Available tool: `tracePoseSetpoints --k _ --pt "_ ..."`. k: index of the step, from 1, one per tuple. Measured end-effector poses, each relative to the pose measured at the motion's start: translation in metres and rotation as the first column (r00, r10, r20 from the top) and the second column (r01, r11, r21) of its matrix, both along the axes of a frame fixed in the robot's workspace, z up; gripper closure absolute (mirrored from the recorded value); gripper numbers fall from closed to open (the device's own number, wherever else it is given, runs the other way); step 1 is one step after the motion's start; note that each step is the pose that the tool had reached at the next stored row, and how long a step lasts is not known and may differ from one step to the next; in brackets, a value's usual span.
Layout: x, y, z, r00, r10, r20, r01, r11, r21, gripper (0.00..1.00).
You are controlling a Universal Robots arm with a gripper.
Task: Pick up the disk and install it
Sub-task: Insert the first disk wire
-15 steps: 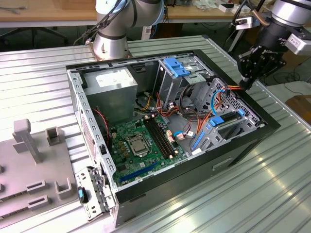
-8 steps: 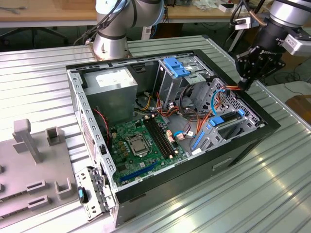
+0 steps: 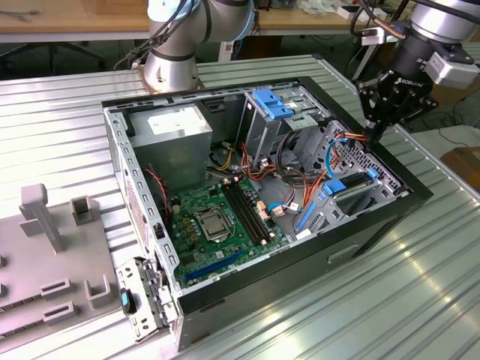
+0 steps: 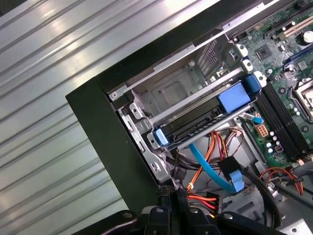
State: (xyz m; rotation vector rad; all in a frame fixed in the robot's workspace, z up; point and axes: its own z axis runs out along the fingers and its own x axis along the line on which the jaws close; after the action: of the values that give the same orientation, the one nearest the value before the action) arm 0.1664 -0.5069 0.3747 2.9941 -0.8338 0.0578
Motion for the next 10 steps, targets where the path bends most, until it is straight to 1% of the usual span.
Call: tracePoseSetpoints --k 3,4,6,7,8,10 --pt "-0.0002 0.0000 0.0000 0.9997 -0.025 0.0000 0.025 0.9997 0.0002 0.83" --pt "-0.0004 0.0000 0.0000 0.9992 -0.041 0.0000 0.041 0.9992 0.0004 0.83" --pt "-0.0005 0.0000 0.0000 0.9964 -0.085 0.0000 0.085 0.9964 0.0003 0.83" --pt "-0.0005 0.0000 0.0000 0.9938 -0.111 0.0000 0.111 0.9938 0.0003 0.83" --pt "-0.0006 0.0000 -0.0001 0.9922 -0.125 0.0000 0.125 0.9922 0.0004 0.83" --pt "-0.0015 0.0000 -0.0001 0.9913 -0.131 0.0000 0.131 0.9913 0.0003 0.83"
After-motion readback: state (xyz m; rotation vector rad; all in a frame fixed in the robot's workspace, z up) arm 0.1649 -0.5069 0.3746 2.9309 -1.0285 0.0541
